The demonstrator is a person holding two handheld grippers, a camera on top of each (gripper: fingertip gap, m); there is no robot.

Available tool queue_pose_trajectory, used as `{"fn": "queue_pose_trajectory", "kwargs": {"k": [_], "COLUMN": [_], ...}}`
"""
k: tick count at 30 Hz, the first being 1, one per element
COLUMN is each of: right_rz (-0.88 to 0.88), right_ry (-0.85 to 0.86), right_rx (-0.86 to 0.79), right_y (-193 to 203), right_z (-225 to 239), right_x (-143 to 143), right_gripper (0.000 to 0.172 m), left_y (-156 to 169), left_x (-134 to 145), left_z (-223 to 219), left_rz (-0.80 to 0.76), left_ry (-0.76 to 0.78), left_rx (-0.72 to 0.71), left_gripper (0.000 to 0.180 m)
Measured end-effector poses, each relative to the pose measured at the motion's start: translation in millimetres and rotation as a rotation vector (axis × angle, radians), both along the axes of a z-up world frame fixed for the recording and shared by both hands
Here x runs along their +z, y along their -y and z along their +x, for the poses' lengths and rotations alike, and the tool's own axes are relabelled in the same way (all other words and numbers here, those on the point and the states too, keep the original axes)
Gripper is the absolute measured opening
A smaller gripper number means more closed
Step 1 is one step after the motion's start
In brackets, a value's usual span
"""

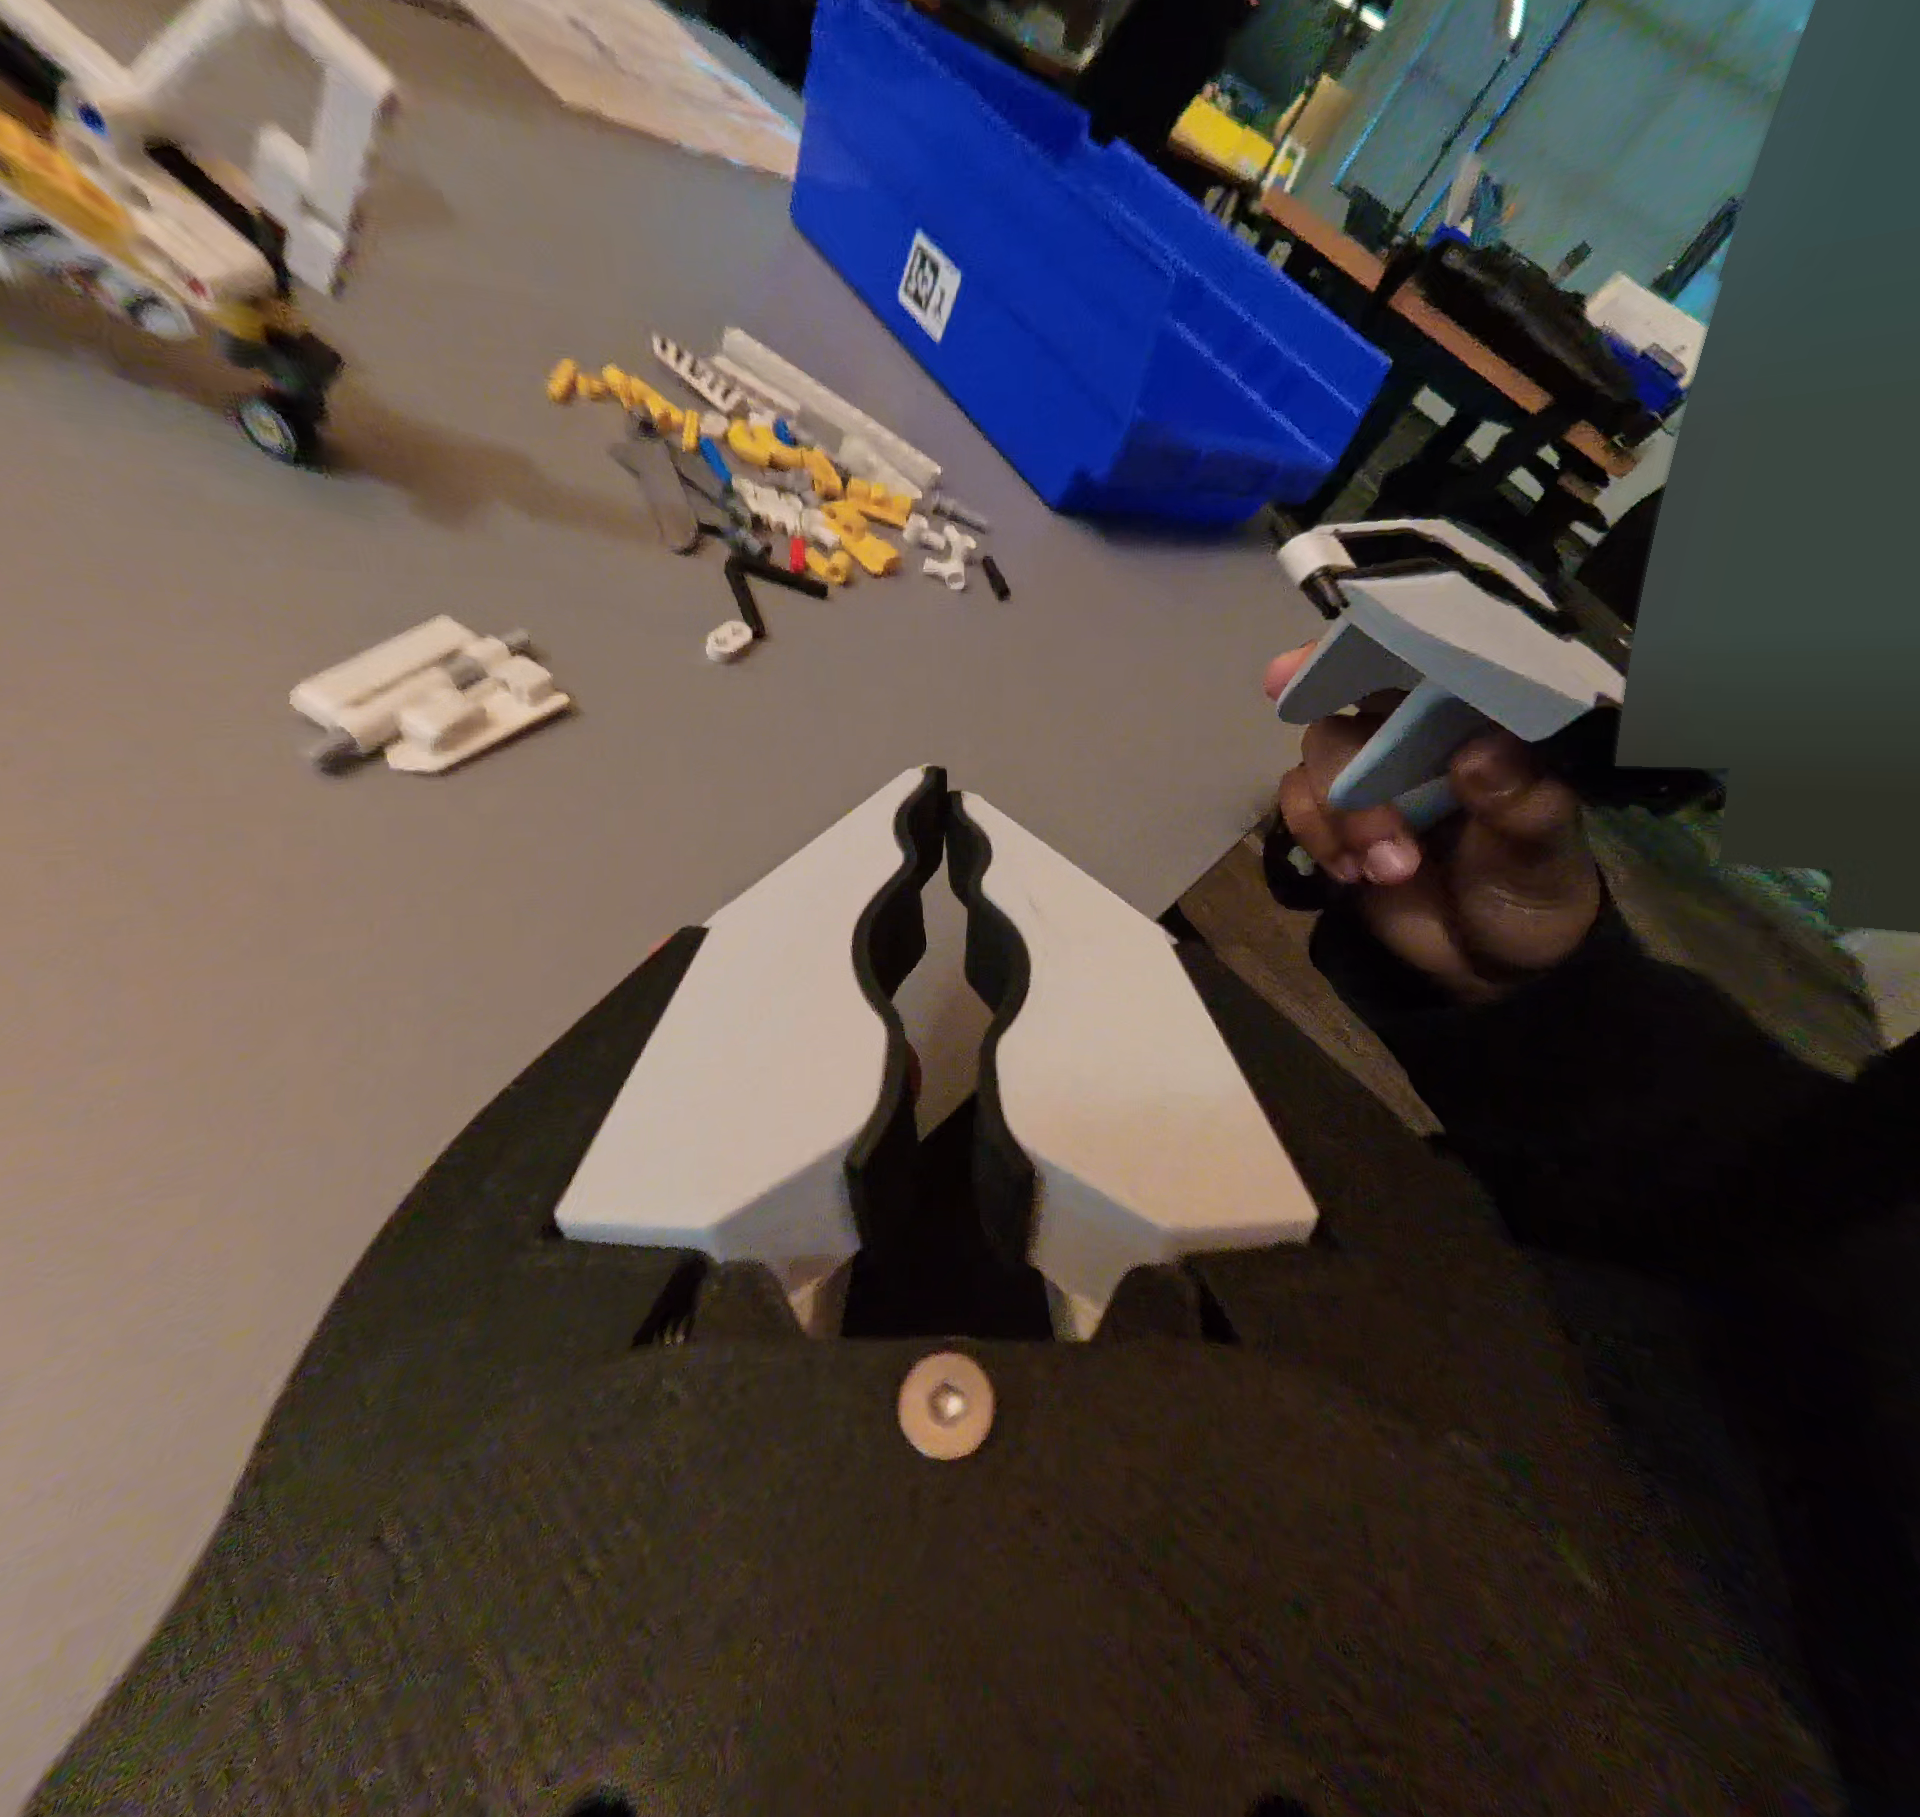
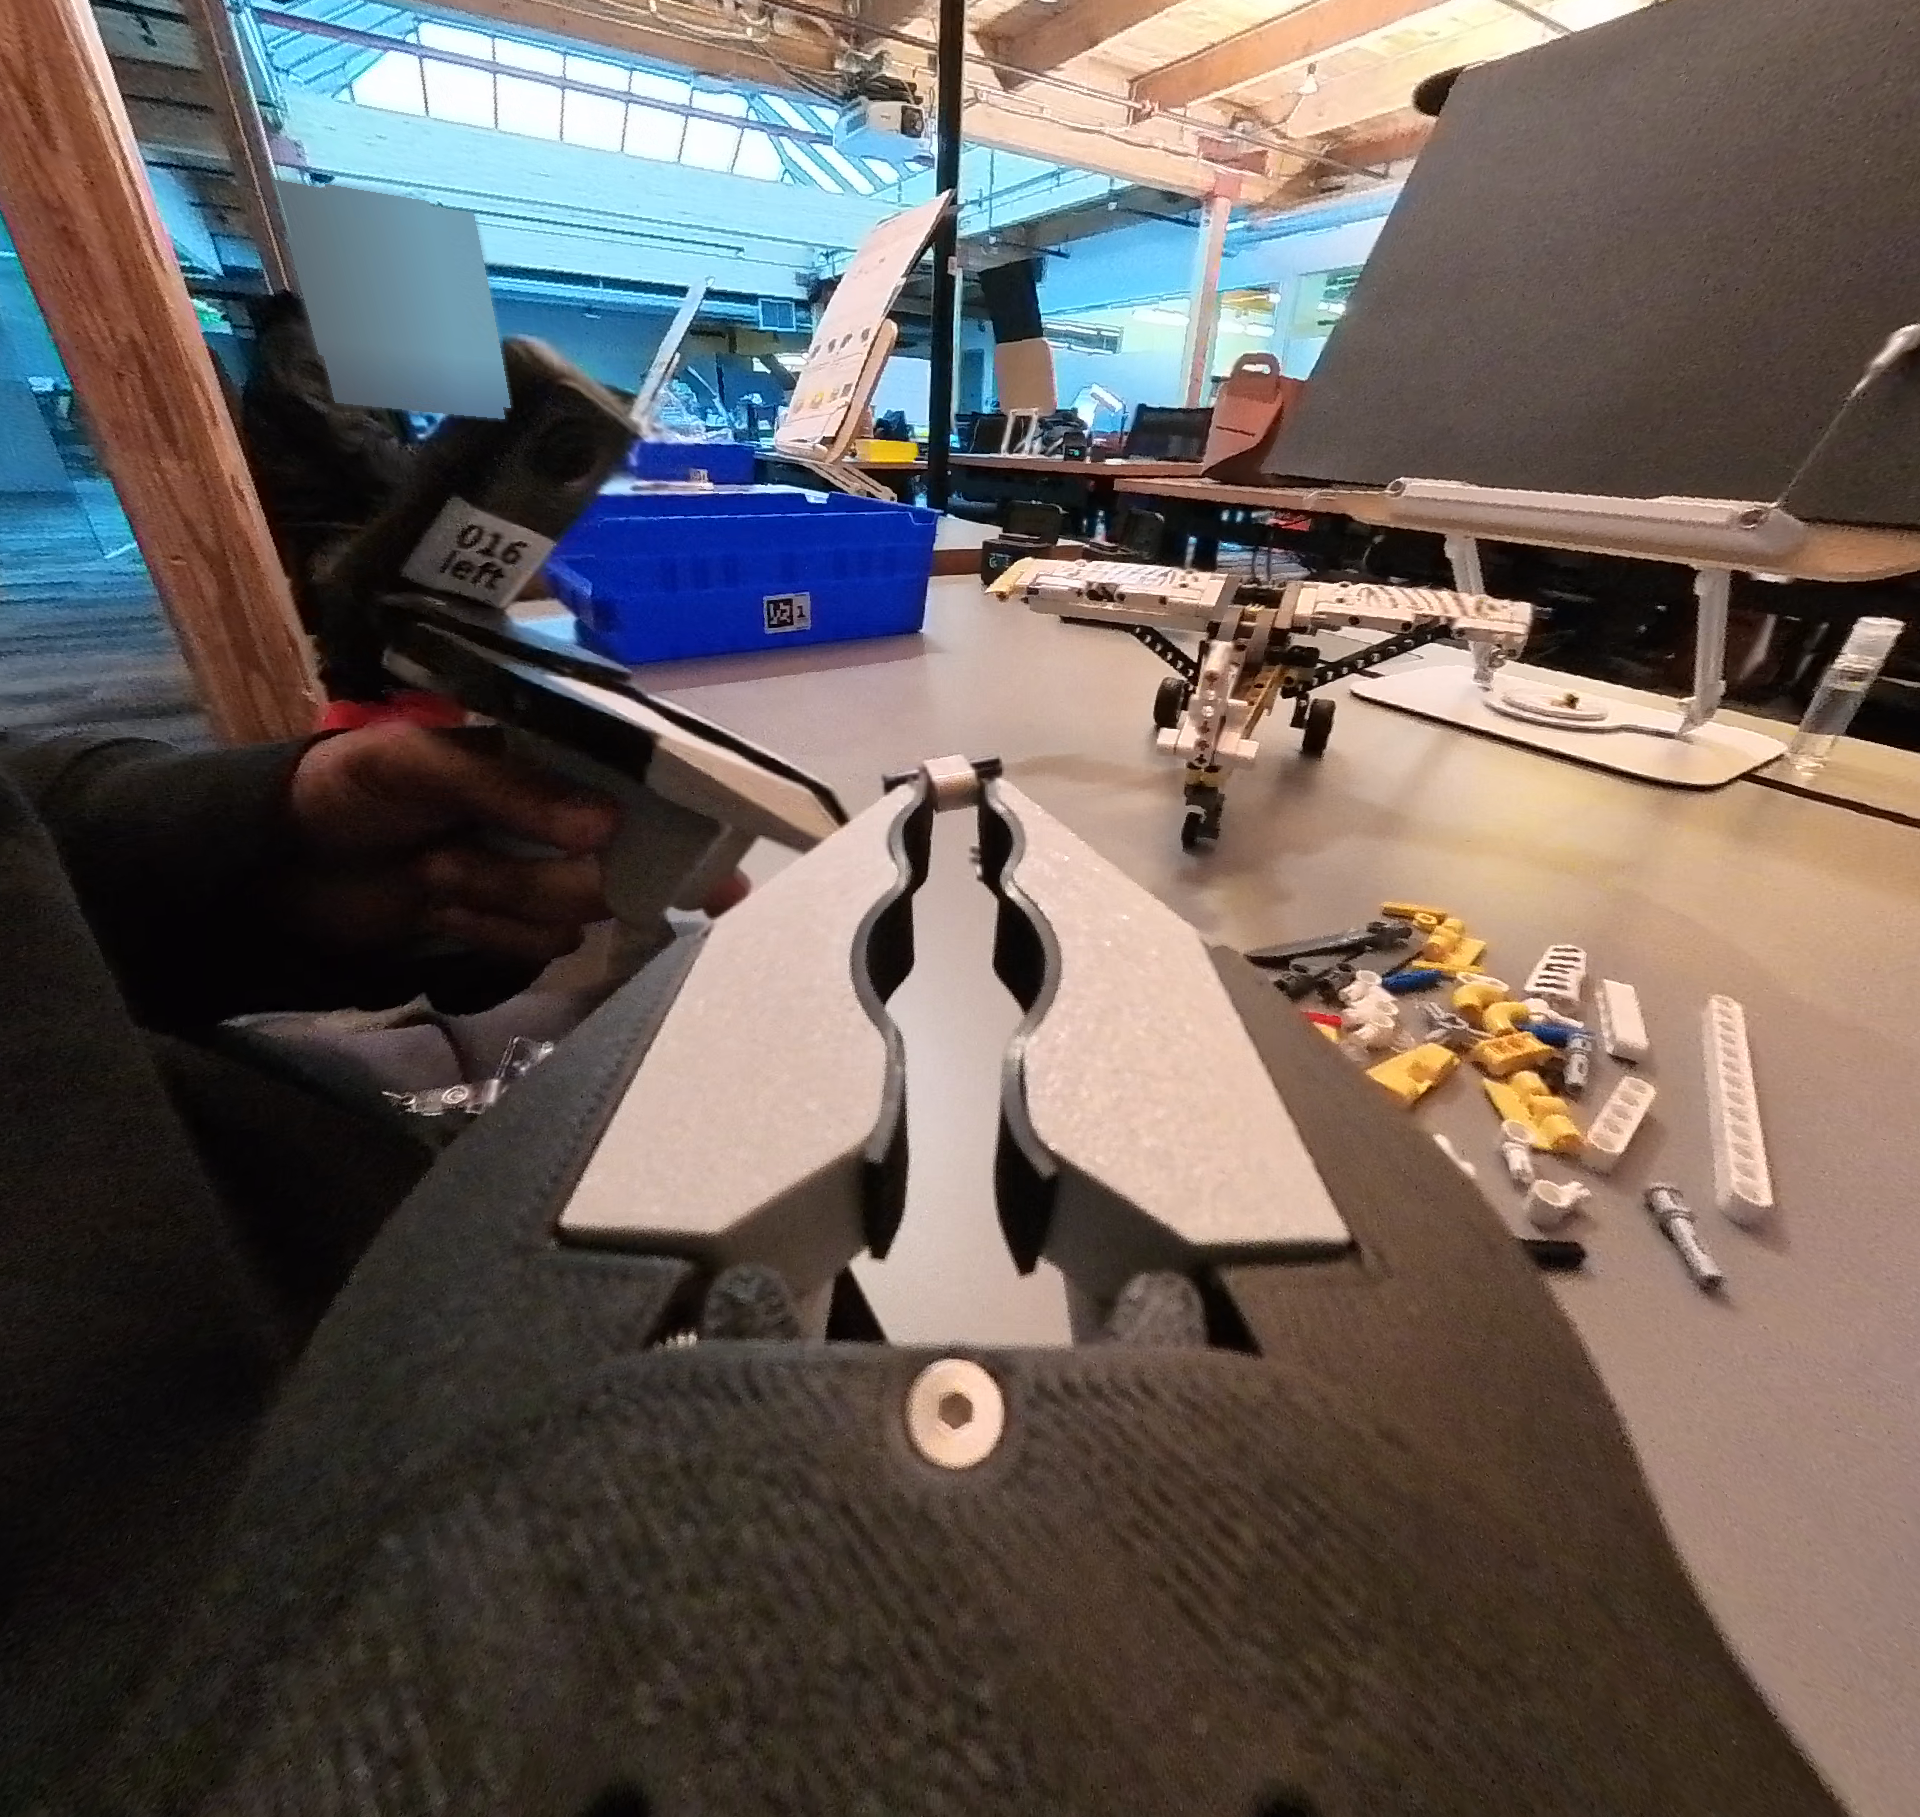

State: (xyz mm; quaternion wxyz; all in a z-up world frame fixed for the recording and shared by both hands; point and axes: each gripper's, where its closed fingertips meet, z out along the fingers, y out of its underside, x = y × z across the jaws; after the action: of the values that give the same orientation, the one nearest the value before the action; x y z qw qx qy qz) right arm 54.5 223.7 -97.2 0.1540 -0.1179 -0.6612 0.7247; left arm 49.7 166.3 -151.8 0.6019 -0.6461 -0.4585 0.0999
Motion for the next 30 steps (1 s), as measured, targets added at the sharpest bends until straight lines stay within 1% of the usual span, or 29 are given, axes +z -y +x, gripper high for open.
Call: {"fn": "queue_pose_trajectory", "kwargs": {"k": [1, 2, 3, 4, 6, 7, 8, 10, 12, 13, 14, 15, 17, 19, 21, 23, 24, 25, 27, 30], "right_rz": [-0.002, -0.001, 0.007, 0.020, 0.046, 0.052, 0.052, 0.045, 0.043, 0.048, 0.054, 0.058, 0.061, 0.061, 0.064, 0.071, 0.073, 0.075, 0.076, 0.074], "right_ry": [0.002, 0.001, -0.003, -0.009, -0.024, -0.028, -0.030, -0.030, -0.037, -0.045, -0.056, -0.071, -0.100, -0.124, -0.139, -0.148, -0.153, -0.158, -0.165, -0.168], "right_rx": [-0.002, -0.003, -0.008, -0.015, -0.031, -0.035, -0.033, -0.018, 0.008, 0.018, 0.024, 0.029, 0.034, 0.042, 0.044, 0.049, 0.050, 0.049, 0.054, 0.063], "right_y": [-1.2, -1.8, -2.0, -2.2, -2.8, -2.9, -2.8, -1.6, 0.9, 2.1, 3.1, 4.0, 5.0, 6.4, 8.0, 9.6, 10.3, 10.6, 11.4, 12.4], "right_z": [-0.8, -1.4, -2.1, -3.3, -5.5, -5.8, -5.3, -2.7, 1.9, 3.9, 5.7, 7.7, 11.1, 14.5, 16.3, 17.9, 18.6, 18.7, 20.1, 21.7], "right_x": [0.3, 0.1, -0.9, -2.6, -5.7, -6.4, -6.4, -5.7, -5.3, -5.4, -5.4, -4.9, -3.1, -1.8, -1.8, -2.9, -3.2, -3.4, -3.4, -3.6], "right_gripper": [0.007, 0.007, 0.007, 0.007, 0.007, 0.007, 0.007, 0.007, 0.007, 0.007, 0.007, 0.007, 0.007, 0.007, 0.007, 0.007, 0.007, 0.007, 0.007, 0.007], "left_y": [-0.1, -1.3, -0.4, -4.6, -17.6, -21.3, -25.8, -34.5, -40.0, -41.8, -42.5, -42.0, -40.3, -39.5, -41.0, -46.7, -48.9, -50.6, -52.7, -54.5], "left_x": [6.6, 15.0, 20.4, 21.8, 22.4, 25.0, 28.8, 37.9, 46.4, 49.6, 49.9, 49.4, 51.5, 57.7, 52.2, 43.9, 42.5, 42.3, 43.8, 43.7], "left_z": [1.0, 3.0, 2.5, 4.7, 13.2, 15.8, 19.9, 27.5, 32.0, 33.9, 33.6, 31.7, 30.8, 31.9, 31.3, 35.4, 36.8, 37.3, 37.4, 37.7], "left_rz": [0.017, 0.075, 0.143, 0.180, 0.217, 0.241, 0.270, 0.353, 0.447, 0.497, 0.539, 0.573, 0.657, 0.755, 0.761, 0.697, 0.674, 0.660, 0.650, 0.647], "left_ry": [-0.043, -0.067, -0.050, -0.021, 0.005, -0.003, -0.008, 0.005, 0.024, 0.046, 0.084, 0.114, 0.152, 0.188, 0.239, 0.259, 0.254, 0.250, 0.244, 0.256], "left_rx": [0.004, 0.015, 0.048, 0.023, -0.063, -0.080, -0.115, -0.189, -0.251, -0.283, -0.297, -0.301, -0.319, -0.354, -0.360, -0.382, -0.382, -0.376, -0.371, -0.376], "left_gripper": [0.000, 0.000, 0.000, 0.000, 0.016, 0.022, 0.023, 0.043, 0.055, 0.057, 0.055, 0.047, 0.015, 0.000, 0.000, 0.000, 0.007, 0.020, 0.030, 0.031]}}
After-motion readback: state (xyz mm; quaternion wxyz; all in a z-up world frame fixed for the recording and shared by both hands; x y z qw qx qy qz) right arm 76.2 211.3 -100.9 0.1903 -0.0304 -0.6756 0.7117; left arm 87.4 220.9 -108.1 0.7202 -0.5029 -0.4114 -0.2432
